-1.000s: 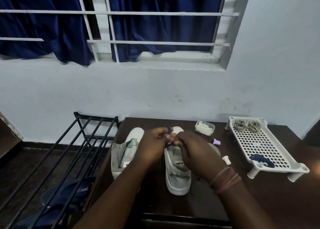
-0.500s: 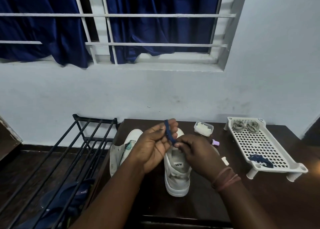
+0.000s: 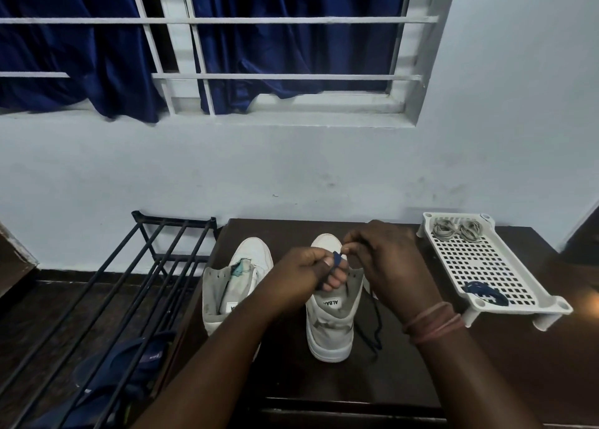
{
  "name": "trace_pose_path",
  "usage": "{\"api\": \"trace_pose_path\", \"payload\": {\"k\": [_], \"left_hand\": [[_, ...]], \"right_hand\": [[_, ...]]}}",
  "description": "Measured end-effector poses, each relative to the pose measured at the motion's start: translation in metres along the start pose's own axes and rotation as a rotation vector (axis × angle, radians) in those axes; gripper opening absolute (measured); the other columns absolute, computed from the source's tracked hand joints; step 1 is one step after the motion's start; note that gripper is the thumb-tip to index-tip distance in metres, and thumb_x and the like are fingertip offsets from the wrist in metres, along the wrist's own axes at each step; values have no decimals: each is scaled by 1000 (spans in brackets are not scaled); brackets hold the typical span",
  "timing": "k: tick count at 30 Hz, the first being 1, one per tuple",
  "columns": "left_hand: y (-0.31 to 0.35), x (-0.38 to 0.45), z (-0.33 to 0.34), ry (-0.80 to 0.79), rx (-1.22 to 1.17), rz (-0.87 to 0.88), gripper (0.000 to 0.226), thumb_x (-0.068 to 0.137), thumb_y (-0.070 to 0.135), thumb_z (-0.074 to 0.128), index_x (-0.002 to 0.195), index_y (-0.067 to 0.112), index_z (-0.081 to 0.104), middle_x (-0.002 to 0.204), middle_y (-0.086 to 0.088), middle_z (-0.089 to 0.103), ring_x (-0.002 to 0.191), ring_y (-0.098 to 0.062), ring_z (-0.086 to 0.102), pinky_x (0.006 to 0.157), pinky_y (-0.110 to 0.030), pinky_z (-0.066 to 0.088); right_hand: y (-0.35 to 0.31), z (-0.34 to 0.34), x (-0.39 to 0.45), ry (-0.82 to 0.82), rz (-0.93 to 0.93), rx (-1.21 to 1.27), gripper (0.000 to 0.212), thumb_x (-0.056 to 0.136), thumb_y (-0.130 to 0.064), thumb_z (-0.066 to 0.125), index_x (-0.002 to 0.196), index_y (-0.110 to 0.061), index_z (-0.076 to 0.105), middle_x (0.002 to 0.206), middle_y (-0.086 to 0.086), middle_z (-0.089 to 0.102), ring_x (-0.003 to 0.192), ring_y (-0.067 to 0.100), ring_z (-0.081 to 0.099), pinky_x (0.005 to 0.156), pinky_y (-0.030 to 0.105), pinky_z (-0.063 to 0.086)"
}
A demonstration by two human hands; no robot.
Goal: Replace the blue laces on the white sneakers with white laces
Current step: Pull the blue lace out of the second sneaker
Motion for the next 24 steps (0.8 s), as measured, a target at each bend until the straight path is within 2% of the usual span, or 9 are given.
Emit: {"api": "trace_pose_path", "payload": {"k": [4, 8, 12, 15, 17, 19, 20, 21, 24], "left_hand": [[-3, -5, 3, -88, -236, -40, 26, 105, 7, 47, 112, -2, 71, 88, -9, 68, 78, -13, 61, 77, -24, 53], [7, -2, -4, -3, -655, -36, 23, 94, 8, 56, 110, -1, 71, 96, -13, 73, 81, -15, 69, 80, -25, 59], [1, 3, -18, 162, -959, -1, 26, 98, 1, 51, 120, -3, 64, 118, -20, 71, 104, -22, 72, 90, -29, 59], [-5, 3, -29, 297, -705, 37, 25, 101, -4, 49, 116, 6, 67, 118, -13, 73, 112, -22, 70, 99, -35, 55], [-2, 2, -36, 351, -211, 69, 25, 99, 1, 54, 108, 17, 71, 109, -3, 77, 104, -16, 72, 93, -36, 56], [3, 1, -28, 290, 259, 113, 18, 94, 11, 55, 94, 17, 72, 92, 0, 75, 89, -14, 71, 83, -38, 56], [2, 2, -23, 244, 373, 118, 19, 92, 15, 53, 91, 14, 72, 86, 0, 74, 83, -15, 69, 82, -39, 56], [-1, 2, -17, 183, 347, 96, 21, 92, 15, 52, 93, 10, 72, 86, -1, 74, 80, -14, 68, 83, -38, 56], [-4, -3, 9, -63, -22, -4, 24, 103, 2, 47, 112, -7, 67, 93, -9, 71, 80, -14, 63, 80, -27, 53]], "right_hand": [[11, 6, -3, 21, 37, 165, 11, 86, -15, 64, 83, -22, 72, 80, -13, 67, 79, 4, 60, 76, 31, 48], [11, 26, -13, -100, 159, 338, 16, 93, -9, 58, 84, -20, 66, 76, -9, 65, 74, 4, 58, 68, 17, 42], [-16, 58, -24, -343, 59, 272, 15, 96, -19, 53, 82, -23, 55, 71, -7, 56, 67, 11, 51, 64, 29, 39], [-25, 60, -23, -323, 2, 172, 18, 96, -28, 45, 86, -20, 57, 78, -4, 59, 73, 18, 55, 67, 34, 44], [-24, 44, -15, -229, -13, 120, 16, 94, -27, 45, 86, -20, 57, 80, -3, 60, 76, 21, 57, 69, 37, 45], [-20, 26, -8, -149, -38, 127, 11, 95, -16, 53, 86, -17, 59, 81, -5, 58, 78, 17, 54, 72, 30, 41], [-18, 17, -5, -110, -41, 131, 11, 94, -12, 55, 85, -16, 60, 81, -6, 57, 78, 14, 52, 71, 26, 38], [-14, 10, -2, -72, -32, 126, 11, 94, -9, 57, 86, -15, 61, 82, -6, 57, 78, 12, 52, 71, 23, 37], [2, -2, -1, 23, 37, 183, 12, 93, -9, 58, 88, -16, 66, 85, -6, 60, 80, 6, 56, 73, 17, 40]]}}
Point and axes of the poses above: each hand's wrist, its own x-axis towards the middle knuckle, its own z-axis out of the palm, y = z × x, the point moved 8 cm from there along x, towards the middle knuckle
